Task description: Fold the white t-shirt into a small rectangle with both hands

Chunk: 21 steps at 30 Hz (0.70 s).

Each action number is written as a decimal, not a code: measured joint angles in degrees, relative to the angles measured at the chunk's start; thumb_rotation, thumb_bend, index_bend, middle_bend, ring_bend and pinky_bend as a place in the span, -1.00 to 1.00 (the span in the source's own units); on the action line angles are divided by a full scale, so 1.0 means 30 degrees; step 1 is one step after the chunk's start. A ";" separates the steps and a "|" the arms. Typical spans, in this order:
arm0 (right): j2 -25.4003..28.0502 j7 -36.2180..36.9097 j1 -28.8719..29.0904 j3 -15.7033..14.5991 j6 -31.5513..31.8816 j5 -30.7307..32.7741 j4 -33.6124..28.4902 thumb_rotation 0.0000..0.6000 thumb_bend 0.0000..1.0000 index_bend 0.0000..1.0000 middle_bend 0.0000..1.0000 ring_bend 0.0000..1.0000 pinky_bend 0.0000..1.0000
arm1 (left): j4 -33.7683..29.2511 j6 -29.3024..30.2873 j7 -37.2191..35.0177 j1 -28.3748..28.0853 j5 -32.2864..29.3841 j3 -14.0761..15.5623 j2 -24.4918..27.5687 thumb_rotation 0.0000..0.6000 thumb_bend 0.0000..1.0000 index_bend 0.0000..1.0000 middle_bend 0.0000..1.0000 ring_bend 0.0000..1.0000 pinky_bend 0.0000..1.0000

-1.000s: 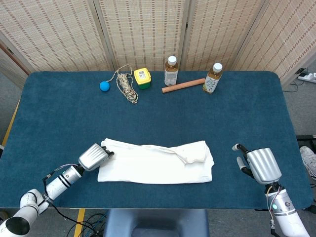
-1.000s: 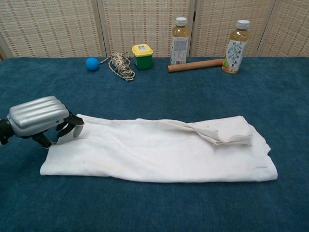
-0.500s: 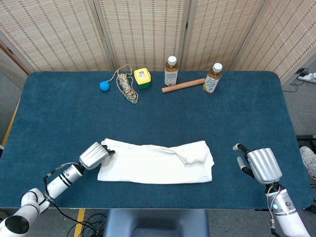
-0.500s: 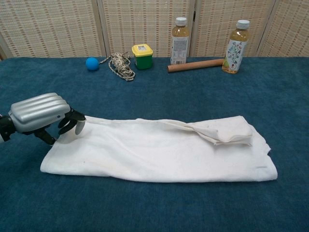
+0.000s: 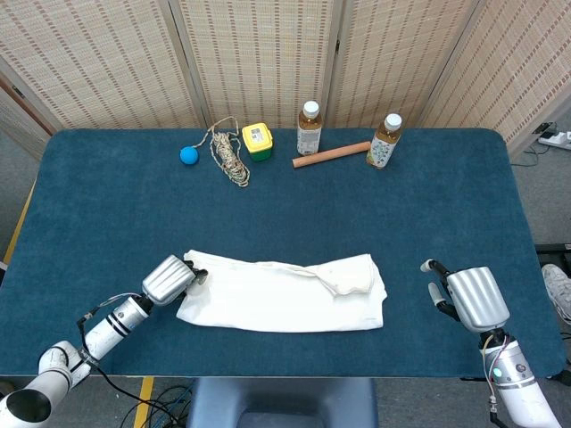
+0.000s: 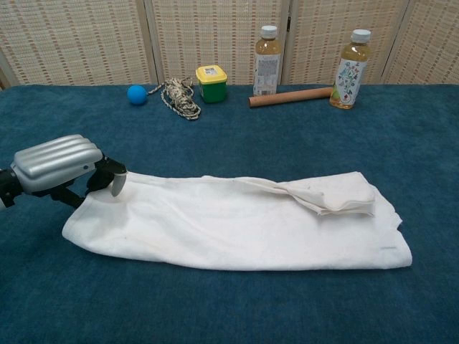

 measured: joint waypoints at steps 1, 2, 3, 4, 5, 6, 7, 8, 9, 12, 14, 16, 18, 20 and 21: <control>0.0004 0.0057 -0.0011 0.0007 0.0020 -0.0011 0.0018 1.00 -0.03 -0.22 0.86 0.89 1.00 | -0.0112 0.0070 -0.0069 0.0036 -0.0043 -0.0039 0.0002 1.00 0.00 0.15 0.54 0.37 0.83; 0.0012 0.0093 -0.0019 0.0012 0.0039 -0.0027 0.0035 1.00 -0.03 -0.22 0.86 0.89 1.00 | -0.0258 0.0195 -0.0123 0.0088 -0.0099 -0.0097 0.0006 1.00 0.01 0.16 0.54 0.37 0.83; 0.0018 0.0121 -0.0026 0.0017 0.0064 -0.0051 0.0047 1.00 -0.03 -0.22 0.86 0.89 1.00 | -0.0370 0.0287 -0.0143 0.0125 -0.0136 -0.0138 0.0014 1.00 0.02 0.18 0.55 0.38 0.83; 0.0027 0.0157 -0.0038 0.0024 0.0102 -0.0083 0.0056 1.00 -0.03 -0.22 0.86 0.89 1.00 | -0.0483 0.0374 -0.0152 0.0157 -0.0165 -0.0174 0.0029 1.00 0.03 0.20 0.55 0.38 0.83; 0.0033 0.0192 -0.0047 0.0028 0.0129 -0.0105 0.0062 1.00 -0.03 -0.22 0.86 0.89 1.00 | -0.0638 0.0495 -0.0156 0.0191 -0.0191 -0.0215 0.0060 1.00 0.05 0.21 0.56 0.38 0.83; 0.0037 0.0224 -0.0057 0.0028 0.0147 -0.0127 0.0068 1.00 -0.03 -0.22 0.86 0.89 1.00 | -0.0757 0.0585 -0.0154 0.0214 -0.0204 -0.0241 0.0095 1.00 0.06 0.23 0.56 0.38 0.83; 0.0040 0.0254 -0.0069 0.0025 0.0165 -0.0155 0.0077 1.00 -0.03 -0.22 0.86 0.89 1.00 | -0.0876 0.0675 -0.0145 0.0235 -0.0213 -0.0264 0.0139 1.00 0.08 0.25 0.56 0.39 0.83; 0.0037 0.0275 -0.0078 0.0021 0.0178 -0.0173 0.0081 1.00 -0.03 -0.22 0.86 0.89 1.00 | -0.1032 0.0798 -0.0128 0.0265 -0.0221 -0.0291 0.0208 1.00 0.09 0.27 0.56 0.39 0.83; 0.0032 0.0298 -0.0086 0.0018 0.0196 -0.0194 0.0084 1.00 -0.03 -0.22 0.86 0.89 1.00 | -0.1147 0.0883 -0.0110 0.0293 -0.0227 -0.0309 0.0269 1.00 0.09 0.28 0.57 0.39 0.83; 0.0025 0.0384 -0.0122 -0.0004 0.0266 -0.0288 0.0091 1.00 -0.03 -0.22 0.86 0.89 1.00 | -0.1502 0.1134 0.0009 0.0428 -0.0252 -0.0353 0.0522 1.00 0.11 0.29 0.57 0.39 0.83; 0.0025 0.0443 -0.0152 -0.0021 0.0337 -0.0378 0.0094 1.00 -0.03 -0.22 0.86 0.89 1.00 | -0.1722 0.1238 0.0083 0.0550 -0.0318 -0.0402 0.0725 1.00 0.15 0.29 0.58 0.39 0.83; 0.0035 0.0505 -0.0183 -0.0035 0.0424 -0.0478 0.0089 1.00 -0.03 -0.21 0.86 0.89 1.00 | -0.1912 0.1307 0.0103 0.0672 -0.0419 -0.0466 0.0919 1.00 0.16 0.29 0.58 0.39 0.83; 0.0043 0.0557 -0.0210 -0.0047 0.0504 -0.0569 0.0089 1.00 -0.03 -0.21 0.86 0.89 1.00 | -0.2120 0.1339 0.0105 0.0818 -0.0553 -0.0537 0.1177 1.00 0.16 0.29 0.58 0.39 0.83; 0.0052 0.0625 -0.0238 -0.0064 0.0569 -0.0670 0.0081 1.00 -0.03 -0.21 0.86 0.89 1.00 | -0.2339 0.1346 0.0098 0.0976 -0.0703 -0.0610 0.1476 1.00 0.16 0.29 0.58 0.39 0.83; 0.0052 0.0643 -0.0247 -0.0072 0.0591 -0.0708 0.0079 1.00 -0.03 -0.21 0.86 0.89 1.00 | -0.2439 0.1349 0.0086 0.1056 -0.0772 -0.0640 0.1614 1.00 0.17 0.29 0.58 0.39 0.83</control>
